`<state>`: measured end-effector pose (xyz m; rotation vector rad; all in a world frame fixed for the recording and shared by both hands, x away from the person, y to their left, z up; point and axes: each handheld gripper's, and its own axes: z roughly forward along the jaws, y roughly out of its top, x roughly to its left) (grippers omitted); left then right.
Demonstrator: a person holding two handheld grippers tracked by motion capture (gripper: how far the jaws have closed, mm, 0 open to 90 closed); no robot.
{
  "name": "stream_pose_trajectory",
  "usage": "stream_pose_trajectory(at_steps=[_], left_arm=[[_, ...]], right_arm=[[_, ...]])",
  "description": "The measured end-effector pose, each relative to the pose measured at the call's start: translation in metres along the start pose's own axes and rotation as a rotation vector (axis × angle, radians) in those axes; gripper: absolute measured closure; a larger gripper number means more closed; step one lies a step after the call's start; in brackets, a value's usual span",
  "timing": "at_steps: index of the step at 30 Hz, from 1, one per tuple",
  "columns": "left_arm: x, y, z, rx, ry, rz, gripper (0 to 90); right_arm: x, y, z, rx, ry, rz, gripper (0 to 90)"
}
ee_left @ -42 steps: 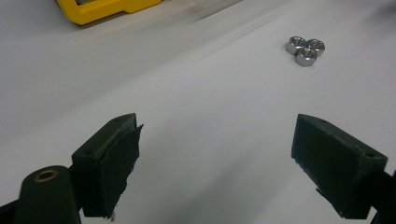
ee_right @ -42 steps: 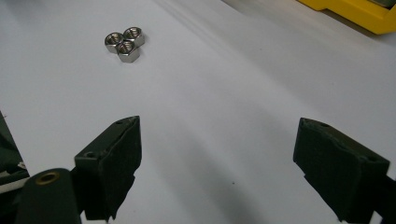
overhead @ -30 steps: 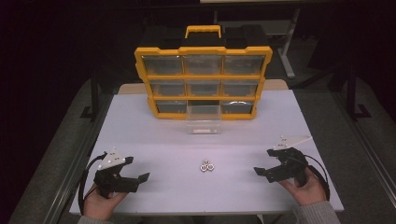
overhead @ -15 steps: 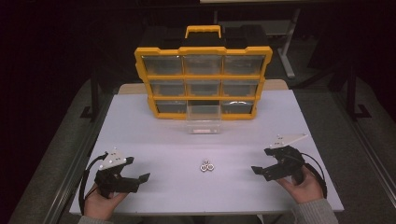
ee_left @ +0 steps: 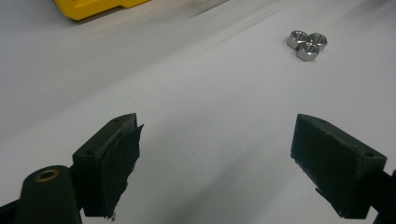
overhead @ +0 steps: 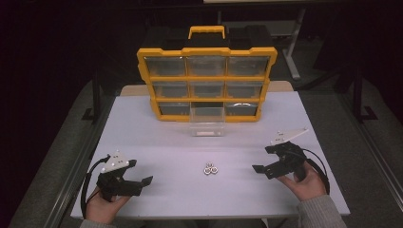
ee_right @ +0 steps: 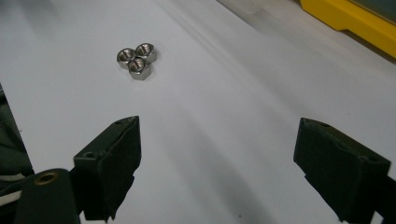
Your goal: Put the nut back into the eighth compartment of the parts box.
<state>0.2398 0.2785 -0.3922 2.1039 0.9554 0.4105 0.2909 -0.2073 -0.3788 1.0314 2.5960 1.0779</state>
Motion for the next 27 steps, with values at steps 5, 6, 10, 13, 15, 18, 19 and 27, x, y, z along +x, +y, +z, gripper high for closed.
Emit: stream_pose_trajectory(at_steps=[5,6,10,13,15,18,19,27], left_arm=[[0.0,0.0,0.0,-0.006,-0.003,-0.009,15.0],[0.001,0.0,0.0,-0.005,-0.003,0.004,15.0],[0.001,0.0,0.0,-0.001,-0.002,0.004,15.1],[0.0,0.0,0.0,-0.006,-0.003,-0.011,15.0],[0.0,0.0,-0.001,-0.006,-0.003,-0.01,15.1],[0.0,0.0,-0.001,-0.005,-0.003,-0.009,15.1],[0.0,0.0,-0.001,-0.005,-0.003,-0.009,15.0],[0.001,0.0,-0.001,-0.007,0.0,0.0,15.0]], right_arm=[[0.0,0.012,0.001,0.02,0.017,-0.002,14.2],[0.0,0.012,0.001,0.02,0.017,-0.002,14.2],[0.002,0.02,0.003,0.028,0.024,-0.012,14.5],[0.004,0.026,0.006,0.038,0.033,-0.029,15.0],[0.005,0.03,0.008,0.043,0.036,-0.042,15.1],[0.009,0.037,0.013,0.055,0.046,-0.051,15.9],[0.01,0.038,0.014,0.058,0.047,-0.056,15.9],[0.019,0.053,0.035,0.1,0.076,-0.094,20.5]])
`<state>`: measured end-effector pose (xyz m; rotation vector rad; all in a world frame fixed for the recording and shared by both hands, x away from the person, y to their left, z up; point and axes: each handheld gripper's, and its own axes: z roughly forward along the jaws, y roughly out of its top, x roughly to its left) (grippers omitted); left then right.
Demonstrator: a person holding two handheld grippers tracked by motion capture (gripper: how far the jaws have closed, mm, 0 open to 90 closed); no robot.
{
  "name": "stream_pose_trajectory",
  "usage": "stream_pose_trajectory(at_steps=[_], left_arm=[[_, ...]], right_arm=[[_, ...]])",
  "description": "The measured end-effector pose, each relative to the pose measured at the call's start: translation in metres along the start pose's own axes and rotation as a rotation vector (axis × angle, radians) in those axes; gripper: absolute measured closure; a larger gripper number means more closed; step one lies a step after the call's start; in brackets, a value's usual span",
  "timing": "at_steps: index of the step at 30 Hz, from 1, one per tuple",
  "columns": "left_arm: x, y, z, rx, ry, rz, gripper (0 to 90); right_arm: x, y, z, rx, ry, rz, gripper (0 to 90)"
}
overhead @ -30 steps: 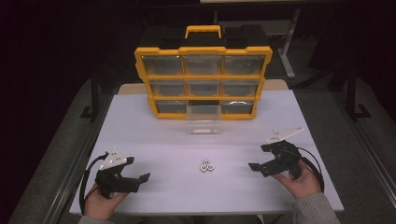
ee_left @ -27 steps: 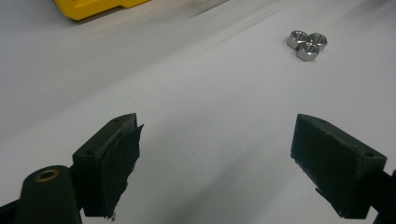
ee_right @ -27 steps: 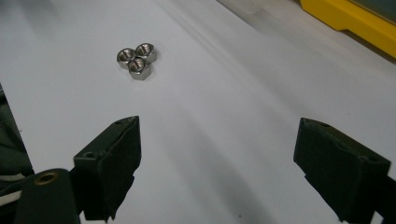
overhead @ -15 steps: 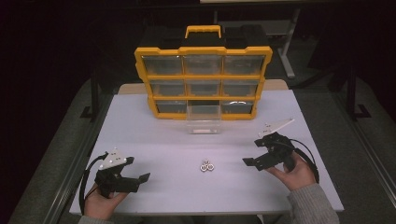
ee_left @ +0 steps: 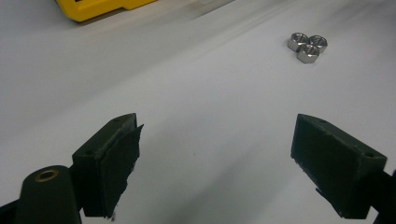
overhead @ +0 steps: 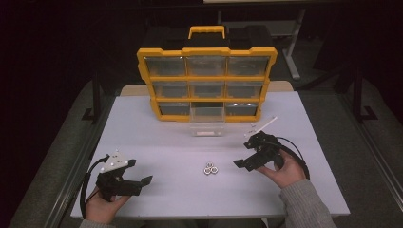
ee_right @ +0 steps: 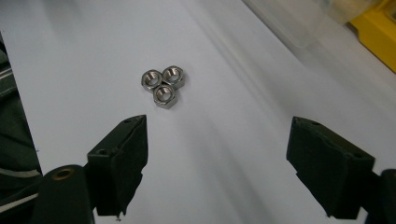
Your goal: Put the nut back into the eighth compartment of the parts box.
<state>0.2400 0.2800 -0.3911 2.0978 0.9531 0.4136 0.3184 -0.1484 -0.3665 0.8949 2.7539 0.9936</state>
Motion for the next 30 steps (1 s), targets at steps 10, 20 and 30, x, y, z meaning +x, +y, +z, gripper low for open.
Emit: stream_pose_trajectory(at_steps=[10,20,30], left_arm=[[-0.001,0.0,-0.001,-0.007,0.002,-0.011,14.4],[0.0,0.001,-0.002,-0.015,0.005,-0.004,14.4],[0.001,0.001,-0.003,-0.02,0.007,-0.006,14.5]], right_arm=[[0.009,0.017,0.024,0.051,0.023,-0.087,29.8],[0.017,0.025,0.043,0.099,0.06,-0.116,37.5],[0.023,0.029,0.066,0.15,0.09,-0.171,45.4]])
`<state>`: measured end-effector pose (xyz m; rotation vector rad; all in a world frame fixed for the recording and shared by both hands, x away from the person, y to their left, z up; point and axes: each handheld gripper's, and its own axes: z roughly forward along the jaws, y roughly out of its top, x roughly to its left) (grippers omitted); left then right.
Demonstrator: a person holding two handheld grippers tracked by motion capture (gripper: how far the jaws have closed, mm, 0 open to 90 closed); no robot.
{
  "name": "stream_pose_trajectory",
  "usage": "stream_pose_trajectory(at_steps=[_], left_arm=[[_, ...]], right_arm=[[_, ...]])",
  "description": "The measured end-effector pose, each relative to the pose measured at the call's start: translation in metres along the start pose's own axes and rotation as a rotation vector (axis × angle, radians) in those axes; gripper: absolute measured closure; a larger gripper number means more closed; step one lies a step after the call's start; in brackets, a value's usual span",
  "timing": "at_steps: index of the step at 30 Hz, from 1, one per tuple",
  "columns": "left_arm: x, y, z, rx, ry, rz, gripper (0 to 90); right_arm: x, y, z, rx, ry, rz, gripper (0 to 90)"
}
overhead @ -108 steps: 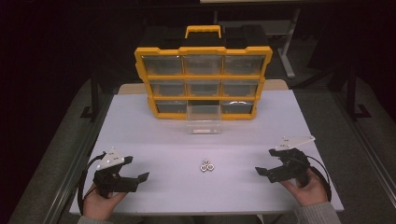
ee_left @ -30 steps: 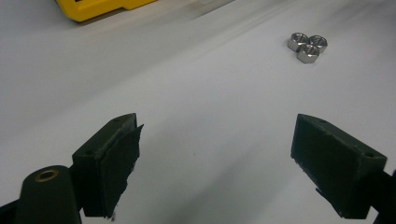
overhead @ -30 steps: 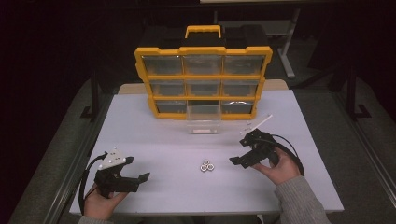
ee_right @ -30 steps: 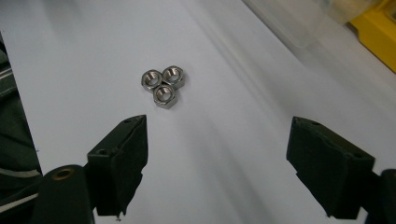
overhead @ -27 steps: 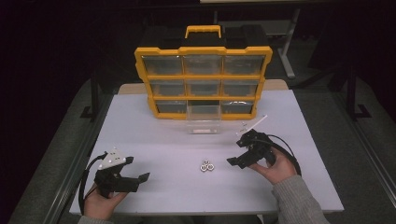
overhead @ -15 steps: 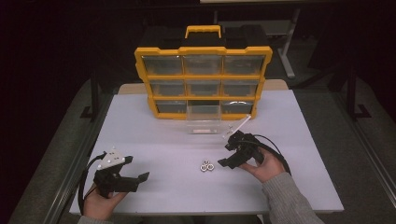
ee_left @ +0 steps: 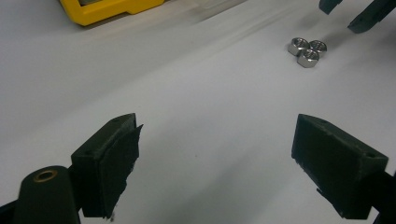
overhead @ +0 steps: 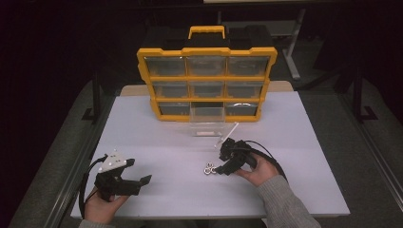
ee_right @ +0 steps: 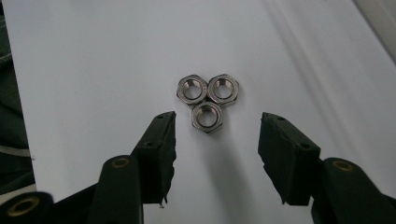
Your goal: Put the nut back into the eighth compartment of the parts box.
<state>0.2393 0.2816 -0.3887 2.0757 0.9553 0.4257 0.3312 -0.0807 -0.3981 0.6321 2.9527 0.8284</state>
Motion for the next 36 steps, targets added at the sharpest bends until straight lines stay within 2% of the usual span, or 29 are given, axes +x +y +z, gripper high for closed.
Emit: stream_pose_trajectory(at_steps=[5,19,36], left_arm=[[0.001,0.0,-0.001,0.008,0.001,0.008,14.5],[0.002,0.0,-0.001,-0.003,0.001,-0.003,14.5],[0.002,0.0,-0.003,-0.006,0.003,-0.019,14.5]], right_arm=[[0.001,0.003,0.009,0.026,0.01,-0.017,48.7],[0.004,0.005,0.028,0.084,0.022,-0.042,60.1],[0.007,0.007,0.035,0.112,-0.016,-0.083,68.0]])
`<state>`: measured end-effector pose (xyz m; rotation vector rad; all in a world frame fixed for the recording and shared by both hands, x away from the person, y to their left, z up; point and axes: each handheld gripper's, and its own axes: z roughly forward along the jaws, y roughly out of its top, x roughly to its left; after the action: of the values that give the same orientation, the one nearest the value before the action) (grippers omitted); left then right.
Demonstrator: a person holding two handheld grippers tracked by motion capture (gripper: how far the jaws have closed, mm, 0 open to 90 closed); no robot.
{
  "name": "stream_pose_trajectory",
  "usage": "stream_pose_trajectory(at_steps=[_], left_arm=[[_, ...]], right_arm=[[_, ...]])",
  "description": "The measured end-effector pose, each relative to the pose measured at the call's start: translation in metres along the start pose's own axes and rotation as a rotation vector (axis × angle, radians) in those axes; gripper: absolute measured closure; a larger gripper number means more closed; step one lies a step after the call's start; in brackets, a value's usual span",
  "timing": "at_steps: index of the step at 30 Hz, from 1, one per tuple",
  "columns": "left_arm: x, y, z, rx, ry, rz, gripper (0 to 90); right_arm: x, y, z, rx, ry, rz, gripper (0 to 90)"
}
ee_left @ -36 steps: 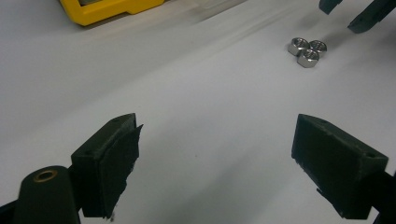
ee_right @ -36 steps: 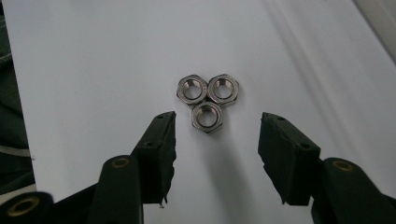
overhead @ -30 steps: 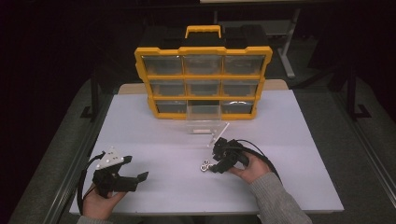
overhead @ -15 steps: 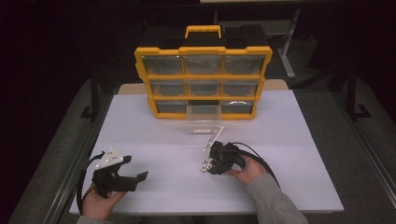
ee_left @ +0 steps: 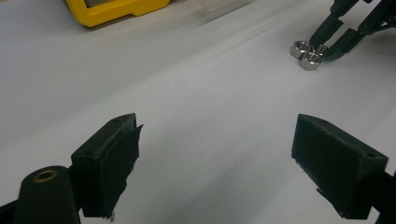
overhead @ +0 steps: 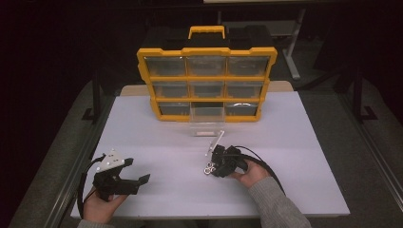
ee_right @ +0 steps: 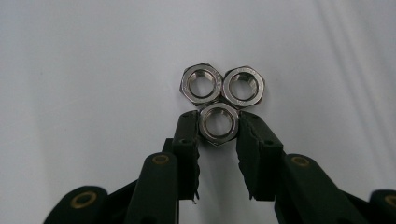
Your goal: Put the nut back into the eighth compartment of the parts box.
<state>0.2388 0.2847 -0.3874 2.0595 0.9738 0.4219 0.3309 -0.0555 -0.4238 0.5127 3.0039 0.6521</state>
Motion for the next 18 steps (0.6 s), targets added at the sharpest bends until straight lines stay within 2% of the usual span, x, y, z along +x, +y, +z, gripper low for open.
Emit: stream_pose_trajectory(at_steps=[1,16,18], left_arm=[[0.001,0.0003,-0.0001,0.0,0.001,0.013,14.5],[-0.0001,-0.0001,0.0003,0.0,0.001,0.001,14.6],[0.0008,0.0,0.0005,0.003,0.0,0.011,14.6]], right_arm=[[0.0,0.0,0.0,0.0,0.0,0.0,68.0],[-0.0002,0.0005,0.0002,0.003,0.001,-0.027,69.1],[-0.0004,0.0,-0.0001,0.002,0.005,-0.031,69.2]])
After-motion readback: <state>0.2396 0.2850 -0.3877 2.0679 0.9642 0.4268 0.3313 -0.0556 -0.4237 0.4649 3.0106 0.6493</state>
